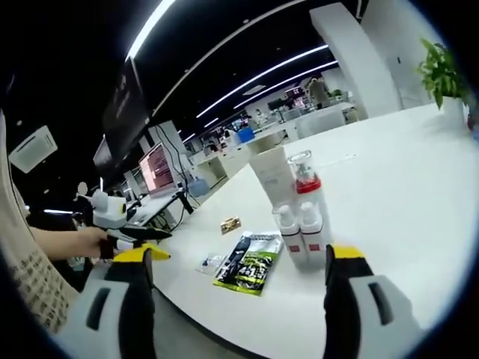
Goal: Arrange the skincare products in the storage area until every visible bottle or jar stands upright without overlapping.
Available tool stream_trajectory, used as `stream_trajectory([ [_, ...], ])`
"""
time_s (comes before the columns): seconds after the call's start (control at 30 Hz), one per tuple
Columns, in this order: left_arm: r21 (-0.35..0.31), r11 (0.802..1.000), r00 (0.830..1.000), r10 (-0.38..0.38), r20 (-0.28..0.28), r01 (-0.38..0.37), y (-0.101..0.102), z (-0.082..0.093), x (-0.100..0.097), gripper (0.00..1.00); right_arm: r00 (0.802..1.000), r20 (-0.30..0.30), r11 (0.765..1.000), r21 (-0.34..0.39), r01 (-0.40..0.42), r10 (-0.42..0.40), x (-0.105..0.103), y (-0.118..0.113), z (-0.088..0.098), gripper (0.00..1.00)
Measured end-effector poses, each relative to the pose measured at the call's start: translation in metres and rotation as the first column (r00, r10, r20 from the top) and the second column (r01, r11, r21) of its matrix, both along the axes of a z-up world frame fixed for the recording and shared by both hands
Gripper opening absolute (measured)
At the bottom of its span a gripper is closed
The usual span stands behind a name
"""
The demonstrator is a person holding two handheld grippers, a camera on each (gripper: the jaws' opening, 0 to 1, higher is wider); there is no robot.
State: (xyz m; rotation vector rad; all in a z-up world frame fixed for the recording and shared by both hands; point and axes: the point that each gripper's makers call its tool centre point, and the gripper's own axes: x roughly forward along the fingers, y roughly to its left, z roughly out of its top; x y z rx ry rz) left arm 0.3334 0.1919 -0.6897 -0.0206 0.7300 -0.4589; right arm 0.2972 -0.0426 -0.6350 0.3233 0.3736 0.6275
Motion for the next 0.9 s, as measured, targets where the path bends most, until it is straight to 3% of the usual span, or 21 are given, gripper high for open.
stream_trajectory([
  [0.13,0.01,1.0,1.0,0.008,-0.004,-0.008,0.004,0.001,0.02,0.97,1.0,0.004,1.0,0.011,0.028,-0.028,0.003,-0.005,0.001,0.96],
  [0.37,0.092,0.994,0.998,-0.062,-0.017,0.064,0.002,-0.005,0.057,0.97,1.0,-0.009,1.0,0.004,0.03,-0.03,0.006,-0.005,-0.002,0.95],
  [0.57,0.177,0.975,0.989,-0.118,-0.089,0.132,0.004,-0.026,0.079,0.95,0.999,-0.014,0.999,-0.006,0.038,-0.038,0.007,-0.007,-0.004,0.95],
  [0.8,0.217,0.96,0.976,-0.142,-0.165,0.176,0.007,-0.042,0.1,0.93,0.998,-0.021,0.999,-0.008,0.053,-0.053,0.009,-0.01,-0.006,0.95],
  [0.9,0.273,0.938,0.966,-0.16,-0.203,0.213,0.013,-0.051,0.111,0.89,0.998,-0.027,0.998,-0.012,0.054,-0.055,0.01,-0.011,-0.008,0.94],
])
